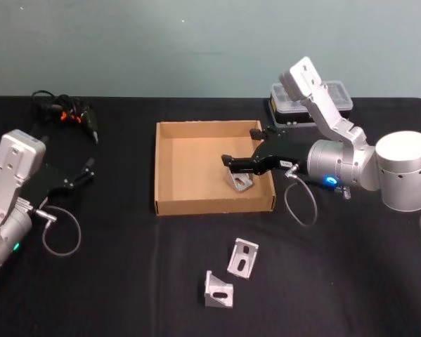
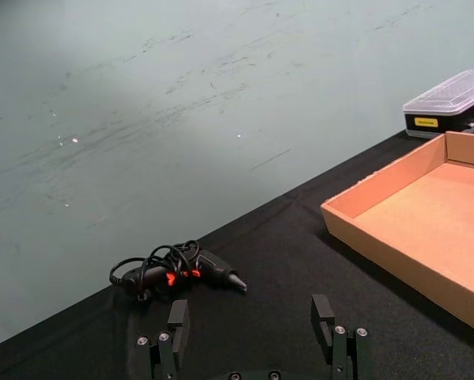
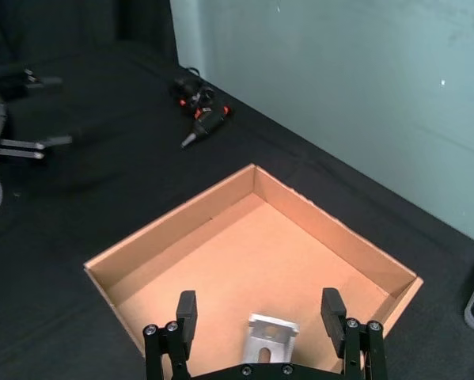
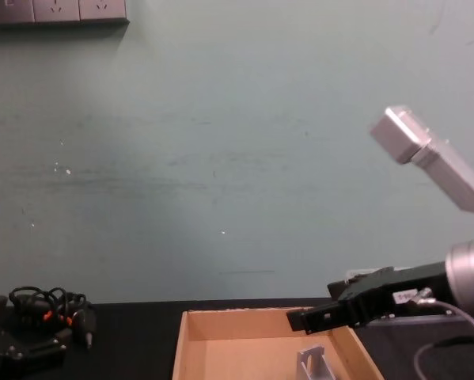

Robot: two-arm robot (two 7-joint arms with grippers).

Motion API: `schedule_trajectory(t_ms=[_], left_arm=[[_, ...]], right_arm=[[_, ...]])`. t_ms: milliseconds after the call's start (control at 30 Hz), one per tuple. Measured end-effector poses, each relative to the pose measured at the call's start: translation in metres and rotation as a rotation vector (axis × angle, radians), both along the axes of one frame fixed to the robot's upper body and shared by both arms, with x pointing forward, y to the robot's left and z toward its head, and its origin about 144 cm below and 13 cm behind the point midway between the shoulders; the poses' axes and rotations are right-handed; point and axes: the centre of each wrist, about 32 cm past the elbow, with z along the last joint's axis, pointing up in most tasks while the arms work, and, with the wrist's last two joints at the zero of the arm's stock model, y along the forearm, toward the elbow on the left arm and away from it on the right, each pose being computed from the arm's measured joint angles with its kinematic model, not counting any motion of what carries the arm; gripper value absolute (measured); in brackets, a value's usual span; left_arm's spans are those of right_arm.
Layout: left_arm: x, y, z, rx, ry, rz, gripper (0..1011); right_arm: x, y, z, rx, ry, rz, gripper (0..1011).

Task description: Use one hand to pick up the angle iron from the table and place it into the box.

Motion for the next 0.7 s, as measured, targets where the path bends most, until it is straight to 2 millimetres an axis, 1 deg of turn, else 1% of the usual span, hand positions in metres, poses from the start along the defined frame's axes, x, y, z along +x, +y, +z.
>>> schedule_trajectory(t_ms=[67, 133, 167, 267, 367, 433, 700], left_arm=[[0.000, 0.000, 0.000, 0.000, 0.000, 0.000, 1011], [0.000, 0.000, 0.000, 0.000, 0.000, 0.000, 1011], [0.000, 0.000, 0.000, 0.000, 0.000, 0.000, 1011], [0.000, 0.000, 0.000, 0.000, 0.000, 0.000, 1011], [0.000, 0.000, 0.000, 0.000, 0.000, 0.000, 1011], [0.000, 0.000, 0.000, 0.000, 0.000, 0.000, 1011], [0.000, 0.000, 0.000, 0.000, 0.000, 0.000, 1011]], right_arm=[[-0.005, -0.002, 0.005, 0.001, -0.009, 0.006, 1000], [-0.017, -0.005, 0.013, 0.003, -0.024, 0.020, 1000], [-0.017, -0.005, 0.013, 0.003, -0.024, 0.020, 1000], [-0.034, -0.010, 0.025, -0.003, -0.034, 0.049, 1000], [-0.044, -0.013, 0.033, -0.009, -0.034, 0.073, 1000], [-0.056, -0.016, 0.041, -0.015, -0.026, 0.106, 1000], [-0.079, -0.022, 0.054, -0.041, 0.030, 0.210, 1000]])
